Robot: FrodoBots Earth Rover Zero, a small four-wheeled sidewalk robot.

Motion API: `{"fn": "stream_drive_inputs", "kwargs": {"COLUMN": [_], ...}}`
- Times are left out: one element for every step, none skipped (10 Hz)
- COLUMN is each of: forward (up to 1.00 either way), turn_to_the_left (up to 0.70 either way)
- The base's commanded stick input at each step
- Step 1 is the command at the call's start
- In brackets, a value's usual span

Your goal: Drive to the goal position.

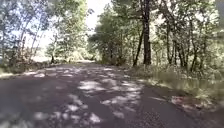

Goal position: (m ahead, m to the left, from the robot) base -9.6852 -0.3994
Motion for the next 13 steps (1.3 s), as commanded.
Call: {"fn": "stream_drive_inputs", "kwargs": {"forward": [0.45,0.45,0.45,0.45,0.45,0.45,0.45,0.45,0.45,0.45,0.45,0.45,0.45], "turn_to_the_left": [0.00,0.00,0.00,0.00,0.00,0.00,0.00,0.00,0.00,0.00,0.00,0.00,0.00]}}
